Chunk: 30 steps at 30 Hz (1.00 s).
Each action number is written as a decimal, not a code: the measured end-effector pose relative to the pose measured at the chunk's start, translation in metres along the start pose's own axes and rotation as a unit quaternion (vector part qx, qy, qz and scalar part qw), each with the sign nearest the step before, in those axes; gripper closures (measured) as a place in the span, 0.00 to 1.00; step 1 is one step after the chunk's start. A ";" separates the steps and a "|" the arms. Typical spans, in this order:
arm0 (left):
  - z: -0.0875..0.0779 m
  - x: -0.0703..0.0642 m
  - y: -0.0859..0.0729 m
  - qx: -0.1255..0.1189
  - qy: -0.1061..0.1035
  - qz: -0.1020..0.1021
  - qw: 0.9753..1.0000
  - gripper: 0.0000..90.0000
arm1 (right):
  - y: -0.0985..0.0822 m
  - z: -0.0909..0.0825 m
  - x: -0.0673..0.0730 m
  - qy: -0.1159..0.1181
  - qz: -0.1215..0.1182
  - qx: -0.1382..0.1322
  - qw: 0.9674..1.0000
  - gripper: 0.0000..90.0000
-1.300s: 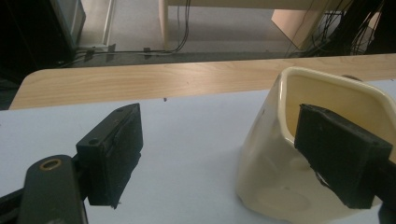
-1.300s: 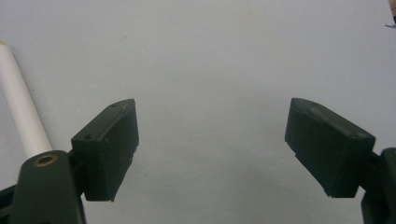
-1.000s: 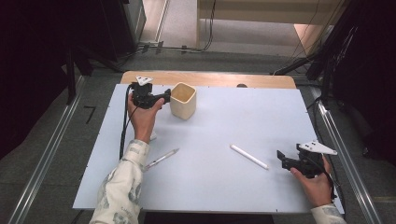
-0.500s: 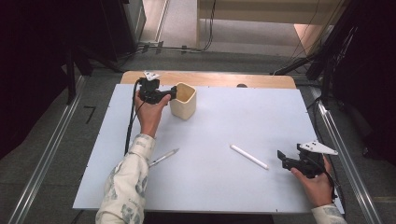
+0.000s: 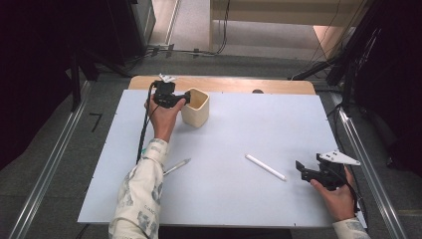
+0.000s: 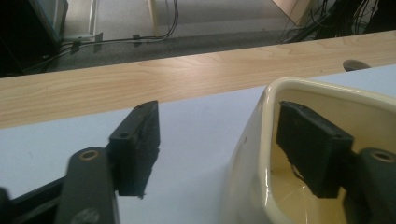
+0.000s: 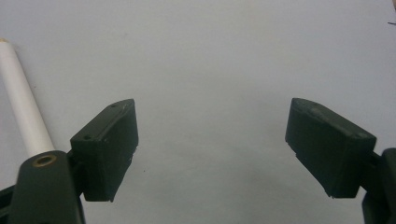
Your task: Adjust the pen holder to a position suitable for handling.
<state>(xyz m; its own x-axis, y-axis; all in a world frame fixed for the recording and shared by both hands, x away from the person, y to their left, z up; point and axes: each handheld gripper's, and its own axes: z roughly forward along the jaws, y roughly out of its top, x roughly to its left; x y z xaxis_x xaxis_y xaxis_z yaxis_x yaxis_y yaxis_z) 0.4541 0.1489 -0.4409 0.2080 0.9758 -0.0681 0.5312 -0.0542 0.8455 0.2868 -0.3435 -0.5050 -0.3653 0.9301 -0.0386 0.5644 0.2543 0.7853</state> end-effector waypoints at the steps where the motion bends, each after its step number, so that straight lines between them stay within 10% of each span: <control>1: 0.002 0.000 0.001 0.004 -0.001 0.000 1.000 0.39 | 0.000 0.000 0.000 0.000 0.000 0.000 1.000 0.17; 15: 0.014 0.002 -0.002 0.027 -0.024 0.003 0.999 0.53 | -0.001 0.000 -0.001 0.002 0.001 0.001 1.000 0.17; 30: 0.014 -0.006 -0.003 0.031 -0.051 0.022 0.998 0.90 | 0.000 0.001 0.000 0.003 0.000 0.002 1.000 0.17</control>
<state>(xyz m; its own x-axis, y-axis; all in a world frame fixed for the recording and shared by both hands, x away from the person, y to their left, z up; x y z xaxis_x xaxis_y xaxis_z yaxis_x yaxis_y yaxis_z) 0.4626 0.1403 -0.4500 0.3135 0.9454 -0.0890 0.5691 -0.1121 0.8146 0.2874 -0.3435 -0.5061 -0.3687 0.9289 -0.0351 0.5678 0.2550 0.7827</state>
